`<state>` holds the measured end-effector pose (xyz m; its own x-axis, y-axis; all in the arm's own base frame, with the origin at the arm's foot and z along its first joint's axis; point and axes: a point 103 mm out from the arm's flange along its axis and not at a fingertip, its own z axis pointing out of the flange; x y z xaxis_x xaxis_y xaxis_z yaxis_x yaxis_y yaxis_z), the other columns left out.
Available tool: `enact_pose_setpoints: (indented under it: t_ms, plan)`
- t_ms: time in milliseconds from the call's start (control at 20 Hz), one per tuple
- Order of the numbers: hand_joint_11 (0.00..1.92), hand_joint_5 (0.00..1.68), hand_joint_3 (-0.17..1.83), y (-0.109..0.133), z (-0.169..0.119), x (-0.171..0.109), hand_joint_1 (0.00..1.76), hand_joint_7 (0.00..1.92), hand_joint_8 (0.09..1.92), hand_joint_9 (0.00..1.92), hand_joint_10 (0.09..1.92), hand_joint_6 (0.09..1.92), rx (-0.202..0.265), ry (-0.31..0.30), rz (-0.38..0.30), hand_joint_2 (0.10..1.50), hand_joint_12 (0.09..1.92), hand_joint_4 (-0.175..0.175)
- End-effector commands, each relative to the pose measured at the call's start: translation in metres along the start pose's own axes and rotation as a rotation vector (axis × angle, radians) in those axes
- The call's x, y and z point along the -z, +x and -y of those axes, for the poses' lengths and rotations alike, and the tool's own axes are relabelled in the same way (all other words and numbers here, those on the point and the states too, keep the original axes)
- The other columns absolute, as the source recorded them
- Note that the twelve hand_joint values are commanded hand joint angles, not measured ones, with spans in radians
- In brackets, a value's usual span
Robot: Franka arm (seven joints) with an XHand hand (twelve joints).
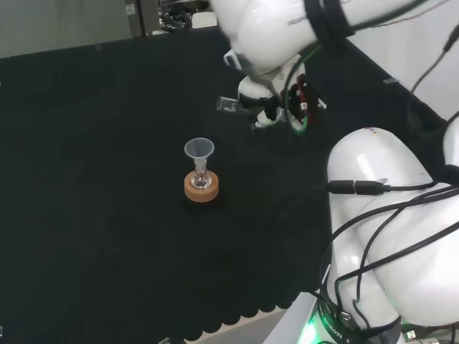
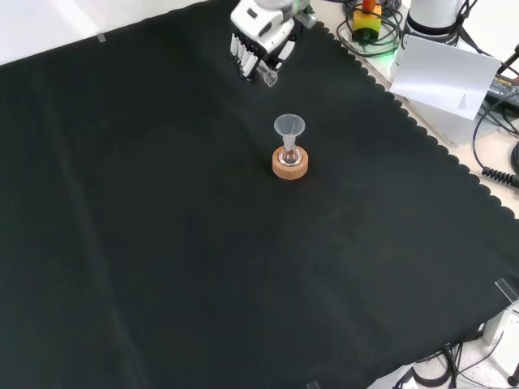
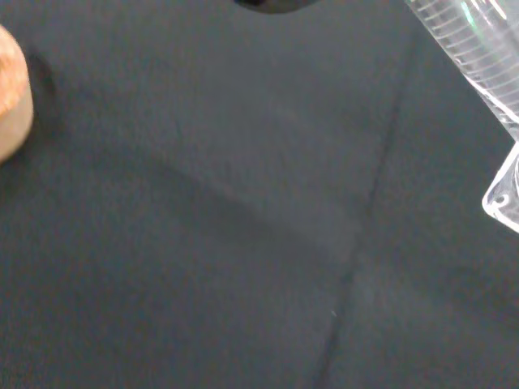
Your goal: Put the graduated cylinder back on the table.
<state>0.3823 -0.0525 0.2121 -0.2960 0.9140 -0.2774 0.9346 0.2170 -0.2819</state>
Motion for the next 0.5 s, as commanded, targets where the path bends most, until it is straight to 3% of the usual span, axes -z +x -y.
enact_pose_setpoints:
  t_ms: [50,500]
  plan:
    - [1.19,0.93,0.17,-0.002,-0.011,0.014,1.14,1.21,0.35,1.41,0.09,1.11,0.097,-0.189,-0.192,1.07,0.76,-0.175]
    - [1.19,0.93,0.18,-0.014,-0.047,0.005,1.14,1.20,0.35,1.40,0.09,1.12,0.124,-0.293,-0.368,1.07,0.76,-0.175]
